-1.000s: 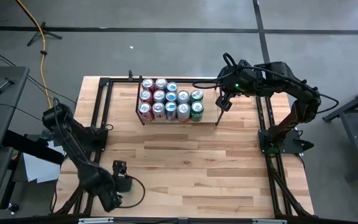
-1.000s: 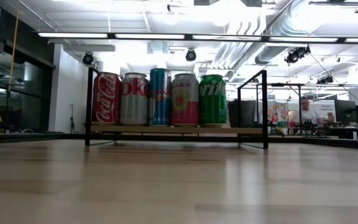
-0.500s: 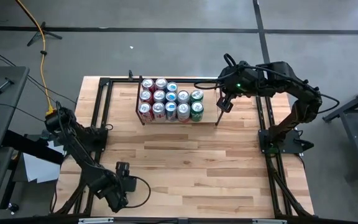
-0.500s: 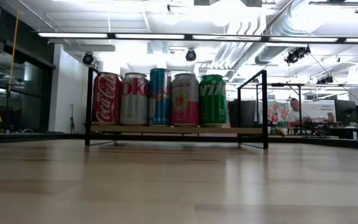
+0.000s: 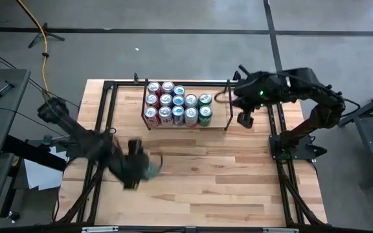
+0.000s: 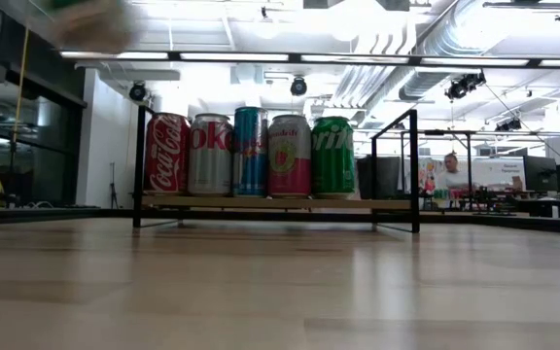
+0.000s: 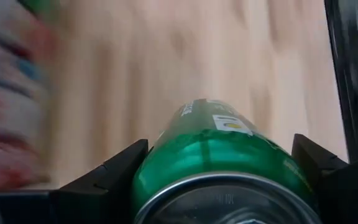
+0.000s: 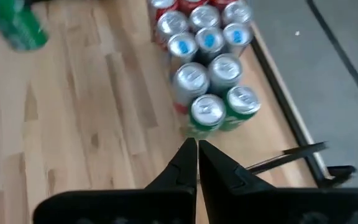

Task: Place canned beverage on shelf
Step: Put the green soda can on the shelf aligned with the other green soda cans

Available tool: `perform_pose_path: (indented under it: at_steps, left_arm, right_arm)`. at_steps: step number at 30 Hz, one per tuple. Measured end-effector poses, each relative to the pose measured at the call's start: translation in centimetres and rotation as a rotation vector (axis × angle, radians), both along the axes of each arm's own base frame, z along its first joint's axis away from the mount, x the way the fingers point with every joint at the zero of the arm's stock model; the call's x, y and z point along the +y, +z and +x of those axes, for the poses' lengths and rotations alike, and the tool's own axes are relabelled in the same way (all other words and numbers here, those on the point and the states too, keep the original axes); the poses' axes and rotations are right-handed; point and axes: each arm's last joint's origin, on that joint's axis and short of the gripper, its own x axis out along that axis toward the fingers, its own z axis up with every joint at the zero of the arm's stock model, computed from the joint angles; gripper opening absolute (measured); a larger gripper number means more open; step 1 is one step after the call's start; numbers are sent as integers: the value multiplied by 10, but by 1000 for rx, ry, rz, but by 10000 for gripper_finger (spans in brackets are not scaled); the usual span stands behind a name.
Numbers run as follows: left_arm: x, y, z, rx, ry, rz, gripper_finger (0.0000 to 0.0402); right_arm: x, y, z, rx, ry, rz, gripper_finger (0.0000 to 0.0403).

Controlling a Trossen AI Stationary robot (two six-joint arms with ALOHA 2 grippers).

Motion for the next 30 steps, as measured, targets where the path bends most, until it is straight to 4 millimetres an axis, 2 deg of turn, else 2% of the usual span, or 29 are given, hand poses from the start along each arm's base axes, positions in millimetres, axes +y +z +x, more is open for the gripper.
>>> perform_pose_path:
  at_steps: [4,7,10,12,17,25,30]
  left_arm:
    - [45,50,7,-218,129,34,239]
    - [75,81,7,-375,243,7,239]
    - [99,106,4,-507,328,-67,239]
    - [110,116,2,-551,345,-106,239]
    - [125,128,3,-584,365,-166,239]
    - [135,129,10,-611,397,-176,239]
    - [138,127,15,-598,380,-194,239]
  right_arm:
    - [12,-31,11,-23,54,27,0]
    - [21,-55,28,-135,122,89,0]
    - [25,-71,43,-248,140,174,5]
    - [25,-76,50,-311,128,212,15]
    - [26,-76,62,-391,134,215,81]
    - [29,-64,68,-530,186,182,264]
    - [29,-63,68,-540,176,186,342]
